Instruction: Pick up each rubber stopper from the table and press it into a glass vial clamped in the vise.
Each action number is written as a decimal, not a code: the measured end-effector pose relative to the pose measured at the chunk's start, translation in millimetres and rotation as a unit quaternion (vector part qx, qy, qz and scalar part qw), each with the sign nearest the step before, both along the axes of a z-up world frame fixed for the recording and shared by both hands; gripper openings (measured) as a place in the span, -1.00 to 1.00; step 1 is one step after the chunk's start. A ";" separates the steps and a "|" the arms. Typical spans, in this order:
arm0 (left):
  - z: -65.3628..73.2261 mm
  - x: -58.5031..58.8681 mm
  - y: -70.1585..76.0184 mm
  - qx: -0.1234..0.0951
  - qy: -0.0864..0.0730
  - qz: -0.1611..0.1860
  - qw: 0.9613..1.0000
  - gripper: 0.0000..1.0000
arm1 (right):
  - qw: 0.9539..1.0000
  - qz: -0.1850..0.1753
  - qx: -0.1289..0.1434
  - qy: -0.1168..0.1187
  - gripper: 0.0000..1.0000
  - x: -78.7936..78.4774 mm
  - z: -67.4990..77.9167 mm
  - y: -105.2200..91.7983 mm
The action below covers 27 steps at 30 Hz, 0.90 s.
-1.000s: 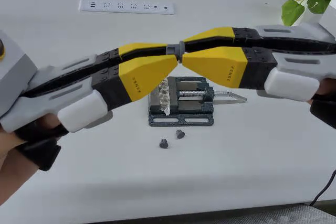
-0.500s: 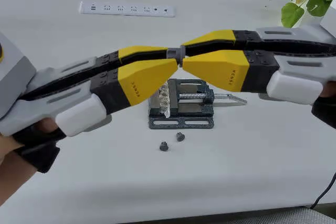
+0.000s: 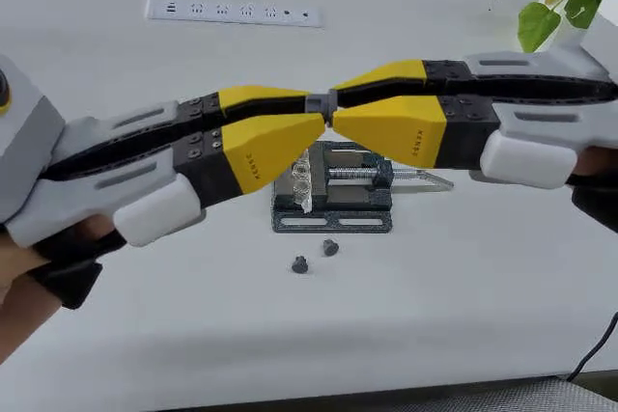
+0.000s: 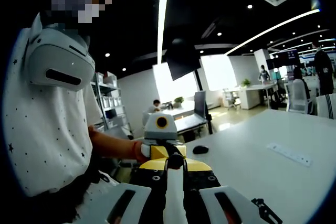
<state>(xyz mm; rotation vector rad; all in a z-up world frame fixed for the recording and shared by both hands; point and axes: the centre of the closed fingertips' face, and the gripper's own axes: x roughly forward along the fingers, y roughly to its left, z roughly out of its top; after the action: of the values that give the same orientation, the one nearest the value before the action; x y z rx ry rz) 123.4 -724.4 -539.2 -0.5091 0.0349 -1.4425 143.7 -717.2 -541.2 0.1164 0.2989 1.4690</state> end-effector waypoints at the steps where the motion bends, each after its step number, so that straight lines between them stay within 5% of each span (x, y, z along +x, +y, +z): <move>1: -1.1 0.6 -0.1 0.004 -0.004 0.002 1.000 -0.89 | 1.000 0.000 -0.002 0.001 -0.89 0.5 -1.1 0.3; 10: -18.7 6.4 1.7 0.055 -0.040 0.015 0.998 -1.00 | 1.000 0.003 -0.027 0.010 -0.89 7.8 -9.4 -6.3; 12: -22.3 8.0 3.7 0.061 -0.034 0.015 0.997 -1.00 | 0.999 0.003 -0.034 0.011 -0.89 10.3 -11.2 -8.6; 19: -46.4 16.8 9.6 0.123 -0.060 0.036 0.990 -0.69 | 0.995 -0.013 -0.100 0.015 -0.89 33.1 -32.5 -17.7; 27: -84.6 25.8 13.4 0.196 -0.086 0.051 0.976 -0.13 | 0.984 -0.012 -0.179 0.019 -0.89 61.0 -61.2 -17.7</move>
<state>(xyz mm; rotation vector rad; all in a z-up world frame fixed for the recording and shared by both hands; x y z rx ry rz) 149.2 -710.9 -623.8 -0.0613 0.1505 -1.3316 204.7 -734.9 -602.5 -0.1416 0.5864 1.3686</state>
